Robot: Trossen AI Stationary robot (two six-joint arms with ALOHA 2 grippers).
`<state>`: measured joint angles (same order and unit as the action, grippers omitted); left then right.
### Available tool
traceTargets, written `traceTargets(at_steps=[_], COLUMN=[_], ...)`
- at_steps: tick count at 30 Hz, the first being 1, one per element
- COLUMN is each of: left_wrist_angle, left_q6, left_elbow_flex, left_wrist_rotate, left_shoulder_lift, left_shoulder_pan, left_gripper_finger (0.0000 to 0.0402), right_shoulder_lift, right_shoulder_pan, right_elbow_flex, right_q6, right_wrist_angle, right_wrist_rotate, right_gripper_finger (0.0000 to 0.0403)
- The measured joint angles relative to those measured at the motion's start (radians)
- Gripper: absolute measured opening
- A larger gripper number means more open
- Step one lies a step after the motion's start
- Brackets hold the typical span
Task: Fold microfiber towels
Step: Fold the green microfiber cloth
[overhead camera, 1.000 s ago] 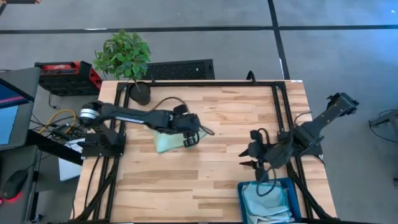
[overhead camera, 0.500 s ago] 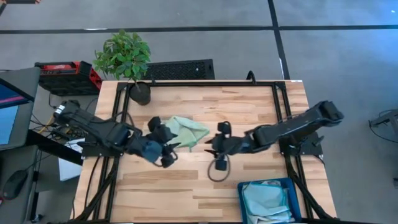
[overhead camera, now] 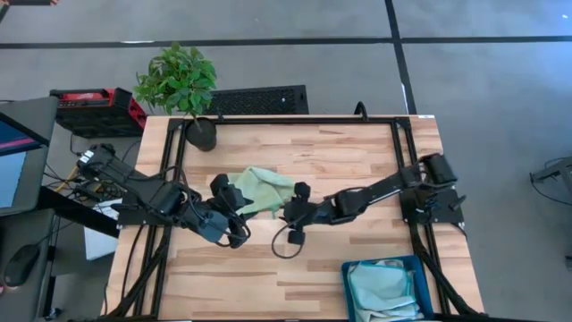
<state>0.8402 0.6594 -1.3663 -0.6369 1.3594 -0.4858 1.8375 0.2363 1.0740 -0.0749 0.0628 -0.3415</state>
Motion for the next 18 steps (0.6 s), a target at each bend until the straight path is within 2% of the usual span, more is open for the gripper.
traceTargets(at_steps=[6, 11, 18], left_wrist_angle=[0.0, 0.001, 0.001], left_q6=[0.0, 0.0, 0.0], left_elbow_flex=[0.0, 0.0, 0.0], left_wrist_rotate=[0.0, 0.001, 0.001], left_shoulder_lift=[0.0, 0.0, 0.0], left_shoulder_pan=[0.0, 0.0, 0.0], left_gripper_finger=[0.0145, 0.0145, 0.0145], right_shoulder_lift=[0.092, 0.133, 0.133], right_shoulder_pan=[-0.047, -0.064, -0.081], right_elbow_flex=[0.012, 0.03, 0.03], right_q6=[-0.06, 0.024, 0.031], right_wrist_angle=[0.073, 0.078, 0.059], right_wrist_rotate=[-0.021, -0.019, -0.019], right_gripper_finger=[0.0164, 0.0164, 0.0164])
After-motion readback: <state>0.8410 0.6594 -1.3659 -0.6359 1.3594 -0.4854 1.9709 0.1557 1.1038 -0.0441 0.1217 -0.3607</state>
